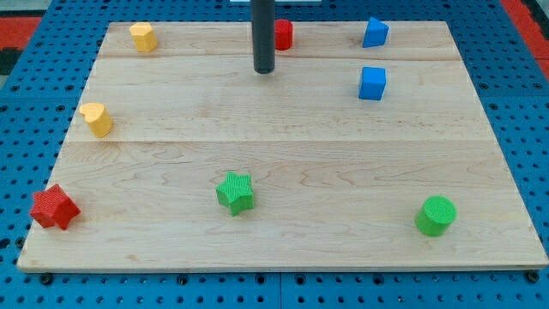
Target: Push the red circle above the blue cube
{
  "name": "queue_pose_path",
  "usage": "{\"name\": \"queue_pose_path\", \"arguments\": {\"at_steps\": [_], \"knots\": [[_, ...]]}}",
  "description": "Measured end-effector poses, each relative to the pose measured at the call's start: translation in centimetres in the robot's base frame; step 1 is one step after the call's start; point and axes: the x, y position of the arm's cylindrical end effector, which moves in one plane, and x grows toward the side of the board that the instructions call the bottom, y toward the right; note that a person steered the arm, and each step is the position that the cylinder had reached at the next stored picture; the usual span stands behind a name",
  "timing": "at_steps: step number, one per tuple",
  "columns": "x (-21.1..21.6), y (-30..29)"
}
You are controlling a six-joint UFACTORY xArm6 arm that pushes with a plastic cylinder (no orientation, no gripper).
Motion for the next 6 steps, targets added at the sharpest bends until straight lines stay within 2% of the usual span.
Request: {"name": "queue_pose_path", "arguments": {"at_steps": [1, 6], "knots": [[-1.43, -1.68], [-1.48, -2.13]]}}
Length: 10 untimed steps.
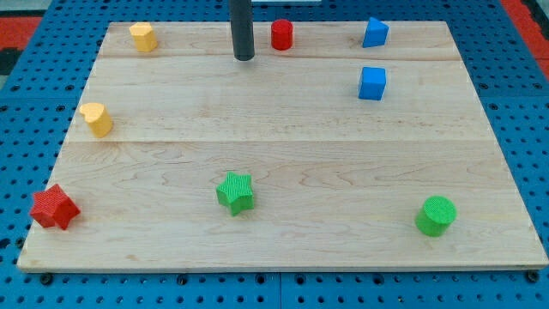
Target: Push the red circle above the blue cube
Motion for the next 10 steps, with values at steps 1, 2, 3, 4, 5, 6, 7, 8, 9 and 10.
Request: {"name": "queue_pose_path", "arguments": {"at_steps": [1, 2, 3, 4, 5, 6, 7, 8, 9, 10], "knots": [[0.2, 0.0], [1.2, -1.4], [0.1, -3.2], [-4.3, -3.0], [-6.1, -1.8], [-6.1, 3.3], [-5.9, 3.7], [-5.9, 3.7], [-6.2, 3.8], [-5.0, 6.3]]}}
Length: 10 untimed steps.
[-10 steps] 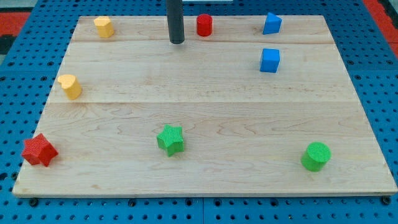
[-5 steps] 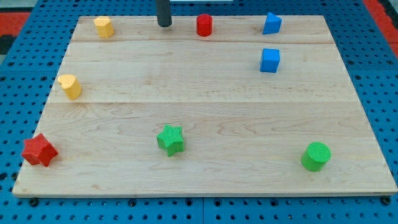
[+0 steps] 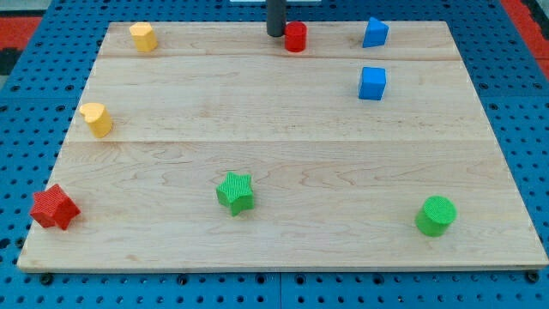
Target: Push the red circle above the blue cube
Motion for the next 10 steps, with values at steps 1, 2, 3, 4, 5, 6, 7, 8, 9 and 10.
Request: {"name": "queue_pose_path", "arguments": {"at_steps": [1, 2, 3, 4, 5, 6, 7, 8, 9, 10], "knots": [[3.1, 1.6], [3.0, 1.6], [2.5, 0.1], [2.4, -1.6], [2.4, -2.7], [-0.9, -4.0], [-0.2, -1.8], [3.7, 4.2], [4.2, 6.7], [4.4, 6.7]]}}
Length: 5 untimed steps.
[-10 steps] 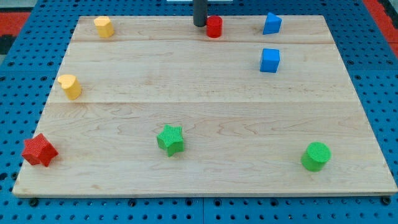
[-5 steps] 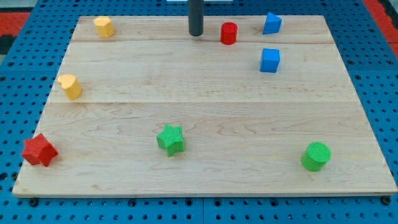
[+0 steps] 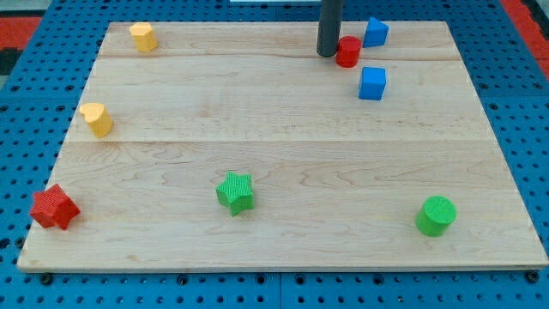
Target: Push the red circle above the blue cube
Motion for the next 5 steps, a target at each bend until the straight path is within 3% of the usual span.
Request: {"name": "queue_pose_path", "arguments": {"at_steps": [5], "knots": [[-1.2, 2.4]]}}
